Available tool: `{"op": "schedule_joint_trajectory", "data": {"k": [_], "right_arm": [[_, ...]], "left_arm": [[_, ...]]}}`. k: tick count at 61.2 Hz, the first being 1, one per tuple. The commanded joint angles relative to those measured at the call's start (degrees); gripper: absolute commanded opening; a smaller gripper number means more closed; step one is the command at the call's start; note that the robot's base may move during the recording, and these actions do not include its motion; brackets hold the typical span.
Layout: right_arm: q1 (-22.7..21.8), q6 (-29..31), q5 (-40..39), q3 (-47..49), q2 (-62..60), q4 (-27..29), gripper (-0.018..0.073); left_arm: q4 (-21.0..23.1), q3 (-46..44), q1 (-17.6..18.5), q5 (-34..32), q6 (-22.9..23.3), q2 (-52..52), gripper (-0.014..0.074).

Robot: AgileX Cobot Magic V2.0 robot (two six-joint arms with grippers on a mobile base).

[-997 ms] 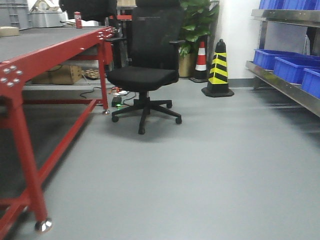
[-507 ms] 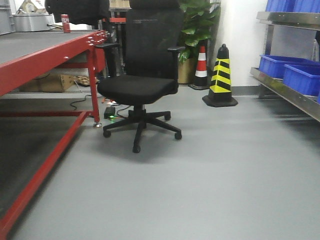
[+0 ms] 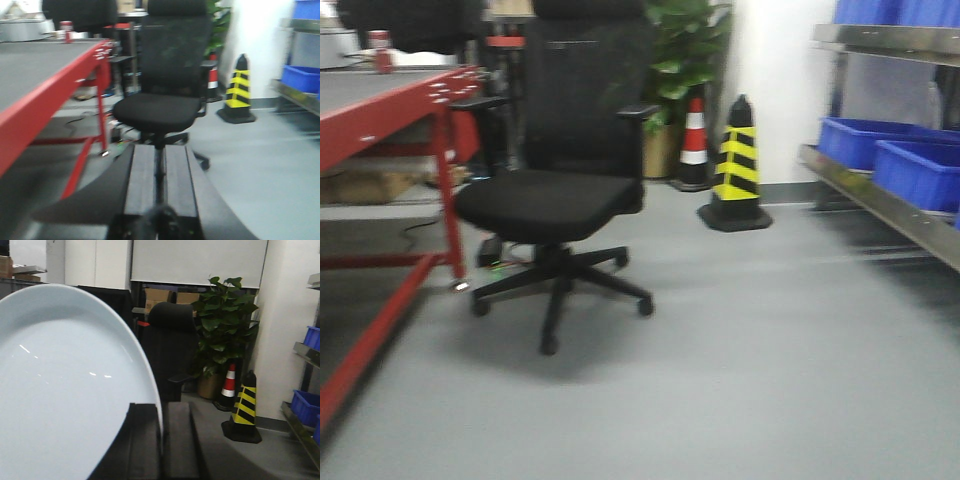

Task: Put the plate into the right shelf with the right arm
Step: 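Drive toward the steel shelf with blue bins, plate in right gripper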

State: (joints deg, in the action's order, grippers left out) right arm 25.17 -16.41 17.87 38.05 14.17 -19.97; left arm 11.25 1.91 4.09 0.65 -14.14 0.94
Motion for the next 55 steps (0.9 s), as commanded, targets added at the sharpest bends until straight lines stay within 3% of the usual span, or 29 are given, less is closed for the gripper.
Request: {"op": "schedule_joint_trajectory", "data": {"k": [1, 55], "right_arm": [[-0.2, 0.3, -5.0, 1.6, 0.9, -1.1, 0.0055], [-0.2, 0.3, -5.0, 1.6, 0.9, -1.1, 0.0055]], "left_arm": [[0.1, -0.8, 0.4, -5.0, 0.1, 0.5, -0.0047], [0.1, -0.8, 0.4, -5.0, 0.1, 0.5, -0.0047]]}}
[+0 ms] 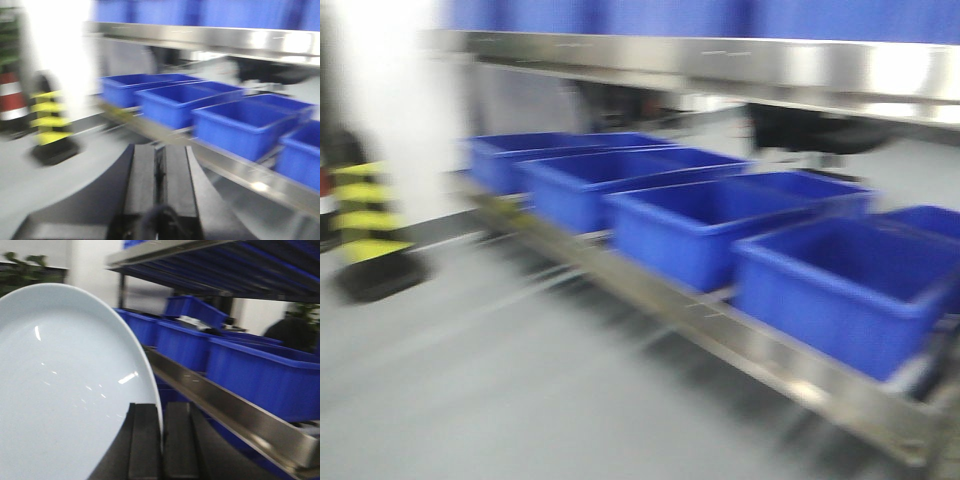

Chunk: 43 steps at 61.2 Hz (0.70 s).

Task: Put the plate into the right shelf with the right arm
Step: 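Drive toward the steel shelf with blue bins, plate in right gripper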

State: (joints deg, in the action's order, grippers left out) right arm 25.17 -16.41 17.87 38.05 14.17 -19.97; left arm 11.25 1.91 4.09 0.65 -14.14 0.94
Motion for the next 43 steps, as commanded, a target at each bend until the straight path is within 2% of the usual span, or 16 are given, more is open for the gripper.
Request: {"op": "schedule_joint_trajectory", "data": {"k": [1, 43], "right_arm": [[-0.2, 0.3, -5.0, 1.6, 0.9, -1.1, 0.0055], [-0.2, 0.3, -5.0, 1.6, 0.9, -1.1, 0.0055]], "left_arm": [[0.1, -0.8, 0.4, -5.0, 0.1, 0.5, -0.0047], [0.1, -0.8, 0.4, -5.0, 0.1, 0.5, -0.0047]]}}
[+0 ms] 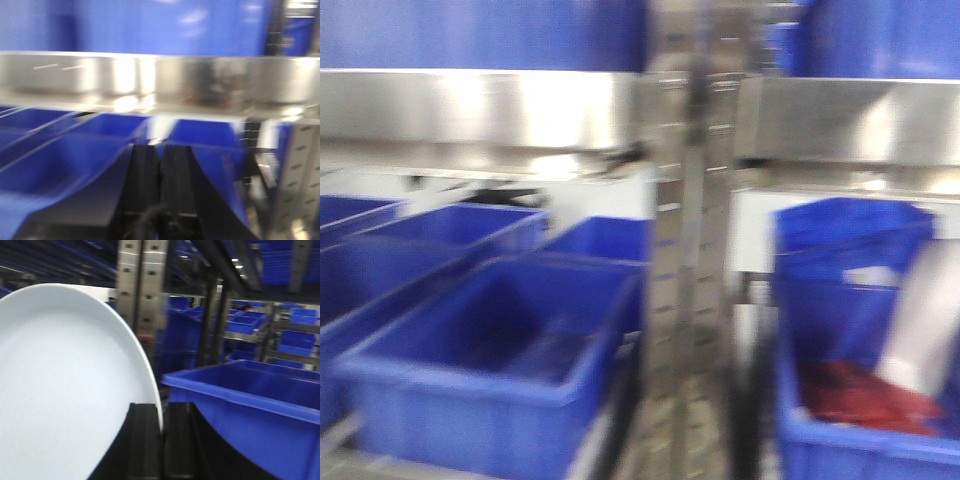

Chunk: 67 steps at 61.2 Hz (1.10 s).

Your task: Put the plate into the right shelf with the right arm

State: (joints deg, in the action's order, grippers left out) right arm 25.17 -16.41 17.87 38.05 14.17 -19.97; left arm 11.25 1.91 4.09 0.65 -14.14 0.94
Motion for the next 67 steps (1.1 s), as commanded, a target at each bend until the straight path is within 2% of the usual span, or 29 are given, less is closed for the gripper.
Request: {"op": "schedule_joint_trajectory", "data": {"k": [1, 67], "right_arm": [[-0.2, 0.3, -5.0, 1.6, 0.9, -1.1, 0.0055], [-0.2, 0.3, -5.0, 1.6, 0.9, -1.1, 0.0055]], "left_arm": [[0.1, -0.8, 0.4, -5.0, 0.1, 0.5, -0.0047], [0.1, -0.8, 0.4, -5.0, 0.1, 0.4, -0.0047]]}}
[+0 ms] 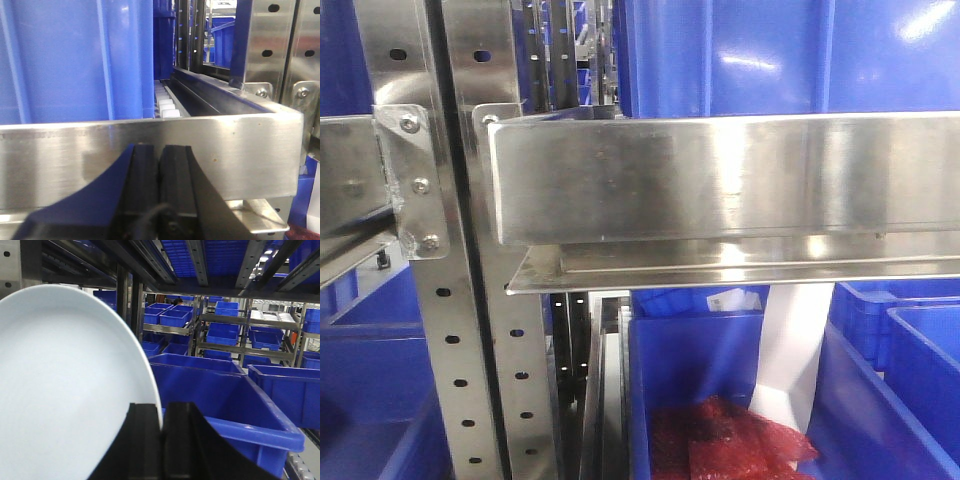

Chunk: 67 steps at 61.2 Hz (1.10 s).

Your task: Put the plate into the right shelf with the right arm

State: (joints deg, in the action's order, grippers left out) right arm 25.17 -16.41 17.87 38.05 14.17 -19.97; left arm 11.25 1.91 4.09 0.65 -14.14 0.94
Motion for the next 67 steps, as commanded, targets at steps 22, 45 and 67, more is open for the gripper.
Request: {"op": "schedule_joint_trajectory", "data": {"k": [22, 45, 67], "right_arm": [[-0.2, 0.3, -5.4, 1.6, 0.9, -1.1, 0.0055], [-0.2, -0.8, 0.1, 23.1, 19.9, -1.0, 0.0055], [-0.9, -0.8, 16.0, 51.7, 46.4, -2.4, 0.0055]], "left_arm": [[0.1, -0.8, 0.4, -5.0, 0.1, 0.4, -0.0047], [0.1, -0.8, 0.4, -5.0, 0.1, 0.4, -0.0047], [0.1, -0.8, 0.4, -5.0, 0.1, 0.4, -0.0047]]}}
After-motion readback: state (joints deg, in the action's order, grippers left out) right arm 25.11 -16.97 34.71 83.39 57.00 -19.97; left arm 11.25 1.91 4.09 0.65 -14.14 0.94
